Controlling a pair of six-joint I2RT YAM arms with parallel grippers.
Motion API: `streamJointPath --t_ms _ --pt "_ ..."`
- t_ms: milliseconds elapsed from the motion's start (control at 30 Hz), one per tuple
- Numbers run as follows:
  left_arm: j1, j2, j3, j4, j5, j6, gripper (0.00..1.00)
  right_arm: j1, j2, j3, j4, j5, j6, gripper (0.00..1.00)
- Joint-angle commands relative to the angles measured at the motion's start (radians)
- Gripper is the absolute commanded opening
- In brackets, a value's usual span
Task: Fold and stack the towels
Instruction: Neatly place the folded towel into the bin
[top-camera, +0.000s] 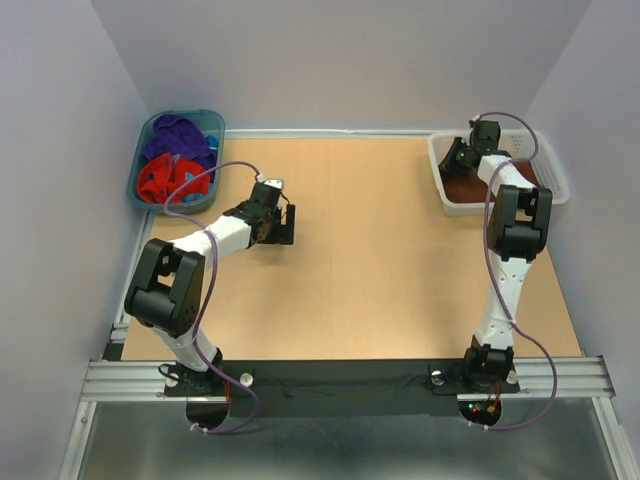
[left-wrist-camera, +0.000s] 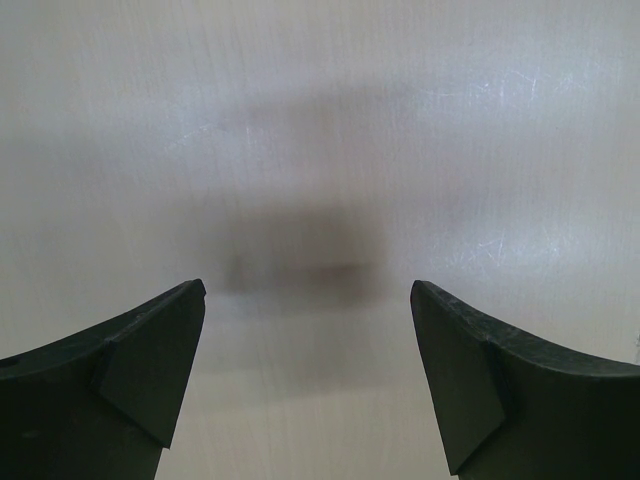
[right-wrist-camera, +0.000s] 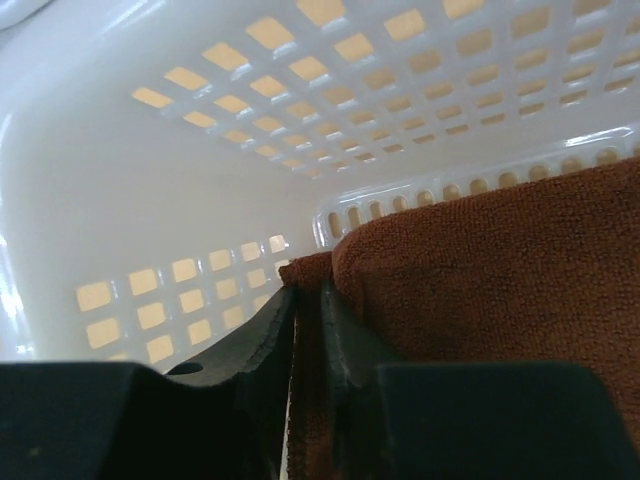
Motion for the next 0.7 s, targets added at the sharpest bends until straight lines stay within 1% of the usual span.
streamJointPath --t_ms 0,33,67,133,167,200,233,267,367,400,433,467,500,533,600,633,667 --pt "-0.004 -0.065 0.022 0.048 0.025 -0.003 0.95 0.001 -0.014 0.053 0.03 0.01 0.029 0.29" --pt "-0.004 -0.09 0.018 0.058 0.027 -0.014 0.95 0.001 -0.026 0.061 0.032 0.008 0.033 0.32" --pt "-0.002 -0.102 0.021 0.056 0.028 -0.018 0.95 0.001 -0.054 0.064 0.03 0.007 0.033 0.37" --pt "-0.002 -0.147 0.047 0.035 0.025 -0.029 0.95 0.001 -0.094 0.062 0.029 0.011 0.025 0.43" --pt "-0.002 -0.164 0.06 0.027 0.021 -0.038 0.95 0.001 -0.143 0.047 0.029 0.017 0.022 0.51" --pt "-0.001 -0.179 0.087 0.019 0.016 -0.043 0.95 0.001 -0.169 0.038 0.029 0.033 0.011 0.54" --pt "0.001 -0.209 0.104 0.0 0.001 -0.048 0.95 0.001 -0.195 0.023 0.029 0.04 0.008 0.58" --pt "0.004 -0.223 0.139 -0.01 -0.019 -0.058 0.95 0.001 -0.255 -0.006 0.029 0.051 0.0 0.65" --pt "0.037 -0.259 0.192 -0.06 -0.039 -0.072 0.95 0.003 -0.355 -0.074 0.026 0.068 -0.013 0.74" --pt "0.053 -0.269 0.222 -0.071 -0.05 -0.081 0.95 0.001 -0.423 -0.124 0.026 0.07 -0.021 0.79" --pt "0.08 -0.273 0.238 -0.094 -0.053 -0.087 0.95 0.001 -0.457 -0.149 0.024 0.07 -0.023 0.8" --pt "0.097 -0.277 0.25 -0.105 -0.059 -0.094 0.95 0.001 -0.491 -0.183 0.023 0.068 -0.024 0.85" --pt "0.111 -0.279 0.273 -0.114 -0.077 -0.098 0.95 0.001 -0.529 -0.209 0.023 0.061 -0.023 0.85" --pt "0.126 -0.286 0.281 -0.131 -0.091 -0.101 0.95 0.001 -0.597 -0.271 0.021 0.053 -0.023 0.86" --pt "0.18 -0.286 0.305 -0.146 -0.119 -0.112 0.95 0.001 -0.672 -0.335 0.015 0.025 -0.009 0.87" --pt "0.206 -0.285 0.313 -0.157 -0.125 -0.123 0.95 0.001 -0.741 -0.405 0.015 0.012 -0.004 0.88" --pt "0.252 -0.28 0.319 -0.162 -0.13 -0.129 0.95 0.003 -0.775 -0.437 0.014 -0.005 0.002 0.89"
